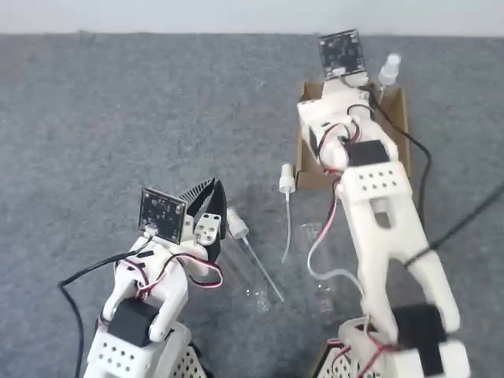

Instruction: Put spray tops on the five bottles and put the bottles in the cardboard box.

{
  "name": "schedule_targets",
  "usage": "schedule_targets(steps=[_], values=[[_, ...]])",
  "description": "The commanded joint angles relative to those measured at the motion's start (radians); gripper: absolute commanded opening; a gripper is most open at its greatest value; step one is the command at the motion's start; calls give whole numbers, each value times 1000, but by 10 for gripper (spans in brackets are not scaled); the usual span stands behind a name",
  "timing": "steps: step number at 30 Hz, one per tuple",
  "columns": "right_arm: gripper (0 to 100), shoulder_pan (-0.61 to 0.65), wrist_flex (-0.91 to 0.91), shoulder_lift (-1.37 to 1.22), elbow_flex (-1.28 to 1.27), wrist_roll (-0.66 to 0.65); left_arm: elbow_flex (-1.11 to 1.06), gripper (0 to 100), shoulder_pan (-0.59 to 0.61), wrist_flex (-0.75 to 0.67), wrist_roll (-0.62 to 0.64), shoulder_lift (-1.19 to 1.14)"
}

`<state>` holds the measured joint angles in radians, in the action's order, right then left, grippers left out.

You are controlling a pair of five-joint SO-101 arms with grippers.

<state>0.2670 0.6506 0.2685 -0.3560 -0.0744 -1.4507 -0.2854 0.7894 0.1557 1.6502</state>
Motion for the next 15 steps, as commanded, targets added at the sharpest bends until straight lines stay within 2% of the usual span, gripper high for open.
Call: schedule_targets(steps=[1,11,15], values=[[362,44,189,166,69,-12,10,15,8,-35,-5,18],[362,159,699,292,64,-11,10,15,8,-35,-5,18],[362,220,722,294,-69,-11,10,15,8,-35,-5,18]])
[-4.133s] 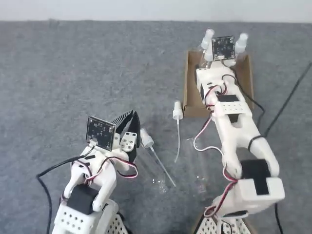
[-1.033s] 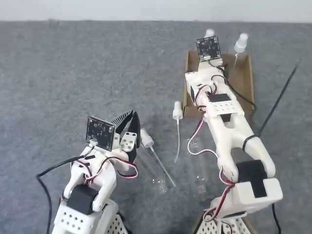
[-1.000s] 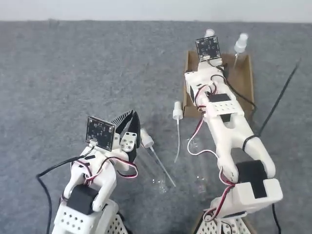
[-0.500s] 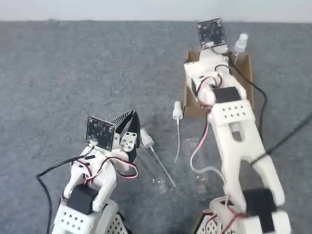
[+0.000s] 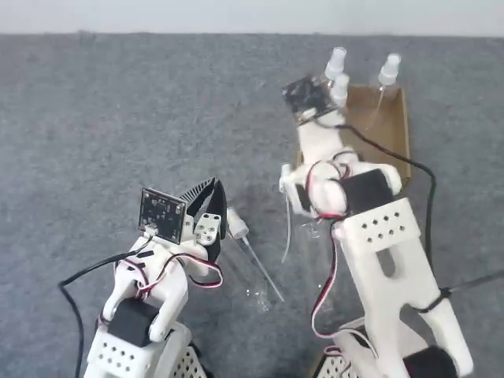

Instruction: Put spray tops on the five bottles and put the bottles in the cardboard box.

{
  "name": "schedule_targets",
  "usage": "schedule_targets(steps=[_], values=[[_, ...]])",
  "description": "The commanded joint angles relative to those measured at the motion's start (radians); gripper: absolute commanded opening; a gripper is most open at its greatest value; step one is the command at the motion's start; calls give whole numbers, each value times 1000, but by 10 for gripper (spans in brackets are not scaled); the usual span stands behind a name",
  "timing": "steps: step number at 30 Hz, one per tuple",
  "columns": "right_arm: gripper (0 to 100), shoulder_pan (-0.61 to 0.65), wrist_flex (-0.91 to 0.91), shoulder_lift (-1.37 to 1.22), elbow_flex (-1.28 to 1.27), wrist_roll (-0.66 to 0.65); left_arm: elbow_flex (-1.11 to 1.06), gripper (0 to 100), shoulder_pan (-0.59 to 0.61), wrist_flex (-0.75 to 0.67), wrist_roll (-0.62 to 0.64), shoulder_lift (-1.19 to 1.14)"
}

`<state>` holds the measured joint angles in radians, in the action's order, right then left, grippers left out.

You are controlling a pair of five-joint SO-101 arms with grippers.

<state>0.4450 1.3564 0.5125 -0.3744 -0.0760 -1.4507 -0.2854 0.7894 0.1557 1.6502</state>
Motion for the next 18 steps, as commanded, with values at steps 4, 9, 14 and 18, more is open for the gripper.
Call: schedule_targets(steps=[4,9,14,18], values=[[362,67,-74,61,-239,-9,10,15,8,-35,-5,18],[362,70,-124,61,-385,-9,10,15,8,-35,-5,18],[362,79,-199,48,-503,-8,10,15,8,-35,-5,18],[349,73,-266,48,-600,-8,10,15,8,-35,-5,18]])
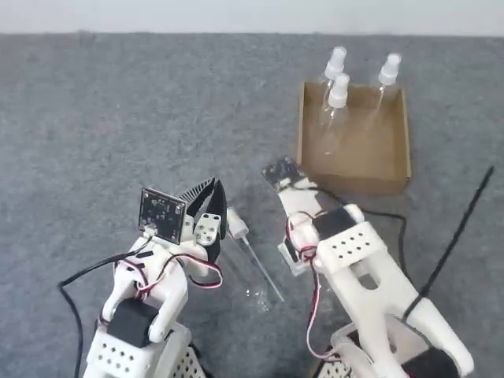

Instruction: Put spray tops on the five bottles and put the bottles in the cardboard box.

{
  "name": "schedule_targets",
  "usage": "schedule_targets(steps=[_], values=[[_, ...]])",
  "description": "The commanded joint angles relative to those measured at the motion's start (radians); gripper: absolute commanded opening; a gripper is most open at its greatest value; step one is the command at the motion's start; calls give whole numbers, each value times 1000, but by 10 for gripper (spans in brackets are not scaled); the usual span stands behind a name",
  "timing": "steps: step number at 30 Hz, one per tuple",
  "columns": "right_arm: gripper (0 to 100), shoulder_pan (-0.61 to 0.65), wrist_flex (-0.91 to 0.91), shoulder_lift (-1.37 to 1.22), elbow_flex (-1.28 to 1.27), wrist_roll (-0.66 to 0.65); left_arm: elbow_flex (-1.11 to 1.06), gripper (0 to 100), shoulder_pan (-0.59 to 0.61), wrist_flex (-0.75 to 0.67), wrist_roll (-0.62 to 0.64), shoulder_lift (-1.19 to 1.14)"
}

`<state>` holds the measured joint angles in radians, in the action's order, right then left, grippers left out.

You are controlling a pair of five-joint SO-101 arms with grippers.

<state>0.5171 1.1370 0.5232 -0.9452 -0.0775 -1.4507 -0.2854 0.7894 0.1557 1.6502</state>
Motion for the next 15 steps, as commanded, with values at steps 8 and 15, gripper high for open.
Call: schedule_targets(steps=[8,15], values=[[102,-73,-147,47,-132,-6,10,15,8,-35,-5,18],[28,-386,-139,50,-123,-123,10,15,8,-35,-5,18]])
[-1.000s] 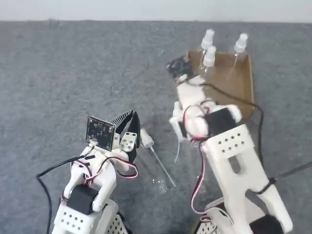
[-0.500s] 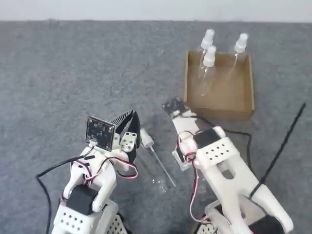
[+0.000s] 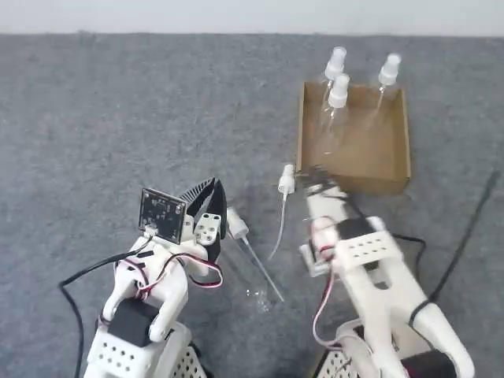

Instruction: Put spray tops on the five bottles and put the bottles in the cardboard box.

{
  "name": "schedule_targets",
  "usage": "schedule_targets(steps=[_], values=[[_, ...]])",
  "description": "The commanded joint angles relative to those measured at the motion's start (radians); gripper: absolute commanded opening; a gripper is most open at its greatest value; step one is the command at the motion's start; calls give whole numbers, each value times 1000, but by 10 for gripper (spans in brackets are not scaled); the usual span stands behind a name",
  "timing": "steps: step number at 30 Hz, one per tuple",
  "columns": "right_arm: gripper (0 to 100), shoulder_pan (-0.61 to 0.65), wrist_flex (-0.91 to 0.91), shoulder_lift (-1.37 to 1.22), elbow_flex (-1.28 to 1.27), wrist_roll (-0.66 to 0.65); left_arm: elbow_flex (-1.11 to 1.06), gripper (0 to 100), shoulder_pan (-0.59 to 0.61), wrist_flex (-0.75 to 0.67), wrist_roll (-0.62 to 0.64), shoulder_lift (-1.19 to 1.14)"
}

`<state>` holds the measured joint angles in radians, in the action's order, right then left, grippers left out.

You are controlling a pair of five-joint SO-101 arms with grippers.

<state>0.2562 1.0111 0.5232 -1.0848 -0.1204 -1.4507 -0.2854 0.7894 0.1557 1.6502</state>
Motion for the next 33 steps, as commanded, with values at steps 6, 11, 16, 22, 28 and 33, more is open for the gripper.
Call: schedule_targets(steps=[6,11,16,22,28,33], values=[[25,-326,180,51,167,-196,10,15,8,-35,-5,18],[28,-541,285,50,302,-239,10,15,8,-35,-5,18],[100,-826,236,38,354,-247,10,15,8,-35,-5,18],[39,-978,24,-31,359,-129,10,15,8,-35,-5,18],[46,-981,-97,-259,443,18,8,15,8,-35,-5,18],[173,-980,-76,-401,552,104,8,15,8,-35,-5,18]])
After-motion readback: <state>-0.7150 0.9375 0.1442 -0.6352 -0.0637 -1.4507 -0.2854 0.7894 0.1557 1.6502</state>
